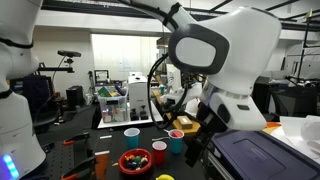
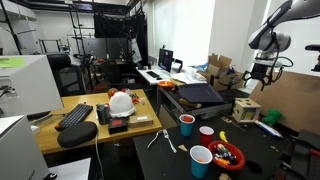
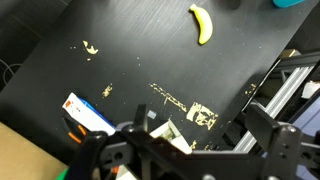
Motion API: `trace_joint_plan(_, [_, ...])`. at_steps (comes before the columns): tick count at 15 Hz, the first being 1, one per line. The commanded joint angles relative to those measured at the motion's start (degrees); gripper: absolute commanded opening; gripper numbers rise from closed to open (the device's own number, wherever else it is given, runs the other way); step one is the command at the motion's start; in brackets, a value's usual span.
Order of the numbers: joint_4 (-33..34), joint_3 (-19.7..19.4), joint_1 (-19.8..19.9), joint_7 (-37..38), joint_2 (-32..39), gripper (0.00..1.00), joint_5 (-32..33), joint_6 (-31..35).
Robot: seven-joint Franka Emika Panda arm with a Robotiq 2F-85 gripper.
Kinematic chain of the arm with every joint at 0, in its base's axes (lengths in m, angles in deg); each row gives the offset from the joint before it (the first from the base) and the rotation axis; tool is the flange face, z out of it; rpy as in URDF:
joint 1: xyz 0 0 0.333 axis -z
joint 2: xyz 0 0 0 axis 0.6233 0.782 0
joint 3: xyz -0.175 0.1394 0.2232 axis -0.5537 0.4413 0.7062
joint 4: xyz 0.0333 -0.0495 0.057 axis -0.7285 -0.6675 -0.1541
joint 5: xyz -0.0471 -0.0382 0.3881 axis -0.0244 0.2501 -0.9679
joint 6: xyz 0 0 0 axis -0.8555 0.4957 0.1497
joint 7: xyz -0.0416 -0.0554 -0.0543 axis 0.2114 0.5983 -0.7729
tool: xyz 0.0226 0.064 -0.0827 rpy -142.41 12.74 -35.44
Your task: Place the white tube on the red bowl
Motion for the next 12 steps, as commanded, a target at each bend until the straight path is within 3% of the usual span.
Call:
trace_joint_plan(1, [0.04, 0.12, 3.19, 0.46, 2.32, 1.00, -4.57, 1.02])
trace_joint_plan(6, [-0.67, 0.15, 6.02, -2.55, 6.37, 1.00, -4.19, 4.65])
trace_joint_plan(12, [-0.71, 0.60, 6.55, -8.54, 10.20, 1.00, 3.17, 6.51])
